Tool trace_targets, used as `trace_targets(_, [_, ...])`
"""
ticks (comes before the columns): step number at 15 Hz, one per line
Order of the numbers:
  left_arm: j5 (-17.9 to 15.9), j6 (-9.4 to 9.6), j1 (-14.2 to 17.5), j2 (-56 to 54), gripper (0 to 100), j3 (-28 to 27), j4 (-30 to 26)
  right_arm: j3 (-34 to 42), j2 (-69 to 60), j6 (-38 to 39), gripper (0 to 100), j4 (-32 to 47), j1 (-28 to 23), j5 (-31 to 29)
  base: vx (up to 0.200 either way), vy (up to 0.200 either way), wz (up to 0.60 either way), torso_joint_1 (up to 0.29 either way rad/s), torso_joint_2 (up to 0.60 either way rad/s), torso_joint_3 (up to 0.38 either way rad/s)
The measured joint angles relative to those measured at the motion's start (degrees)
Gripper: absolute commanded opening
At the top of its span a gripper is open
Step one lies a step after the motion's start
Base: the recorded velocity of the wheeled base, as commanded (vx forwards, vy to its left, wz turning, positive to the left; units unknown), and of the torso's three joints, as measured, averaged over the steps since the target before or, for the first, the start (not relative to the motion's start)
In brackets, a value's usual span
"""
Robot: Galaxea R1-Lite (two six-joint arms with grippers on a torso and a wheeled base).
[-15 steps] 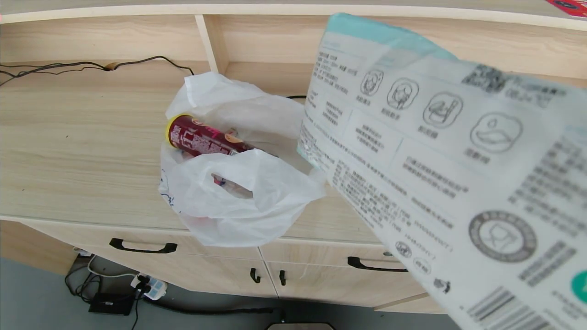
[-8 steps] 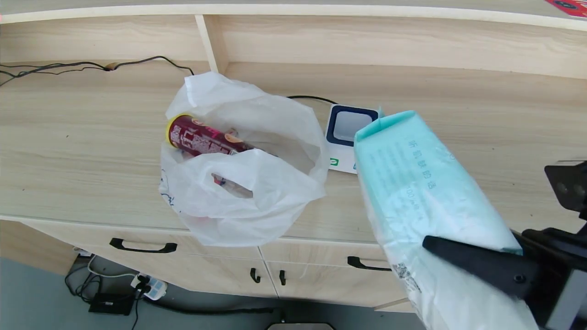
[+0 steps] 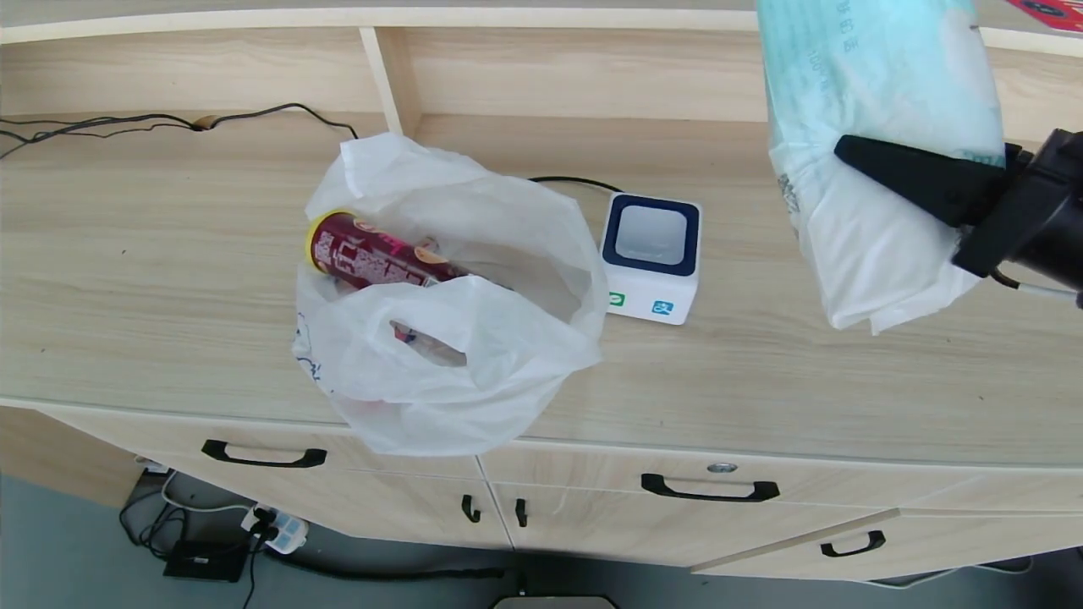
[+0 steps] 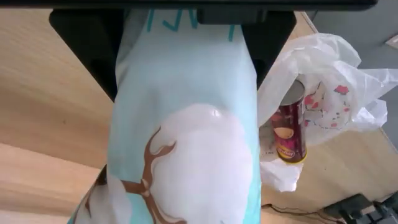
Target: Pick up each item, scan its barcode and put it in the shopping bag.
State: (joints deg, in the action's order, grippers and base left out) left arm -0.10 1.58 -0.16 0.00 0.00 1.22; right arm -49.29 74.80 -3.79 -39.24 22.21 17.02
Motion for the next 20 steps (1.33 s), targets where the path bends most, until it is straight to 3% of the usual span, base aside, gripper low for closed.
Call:
trace_targets(3, [0.0, 0.00, 0.0, 0.0, 100, 0.0, 0.0, -6.3, 0.1, -8.6, 0, 11.7, 9.9, -8.6, 0.000, 0.000, 0.00, 0.000, 0.00, 0.000])
trace_targets(4, [0.0, -0.02, 0.0, 0.0, 100, 0.0, 0.0, -6.7, 0.1, -9.3, 0, 13.1, 13.0, -12.4, 0.000, 0.000, 0.60, 0.002, 0.00, 0.002])
trace_targets(6, [0.0, 0.00, 0.0, 0.0, 100, 0.0, 0.0, -6.3, 0.1, -8.5, 0, 13.7, 15.3, -13.9, 0.000, 0.000, 0.60, -0.002, 0.00, 0.007])
trace_targets(13, [0.0, -0.02, 0.0, 0.0, 100, 0.0, 0.0, -10.9, 1.0, -5.7, 0, 14.0, 16.0, -14.4, 0.000, 0.000, 0.60, 0.002, 0.00, 0.004])
trace_targets(17, [0.0, 0.02, 0.0, 0.0, 100, 0.0, 0.0, -13.4, 3.1, -4.4, 0, 14.2, 15.7, -13.9, 0.000, 0.000, 0.00, 0.000, 0.00, 0.000])
trace_targets(20, [0.0, -0.04, 0.0, 0.0, 100, 0.0, 0.0, -16.9, 6.1, -3.6, 0, 13.5, 10.2, -13.5, 0.000, 0.000, 0.00, 0.000, 0.00, 0.000])
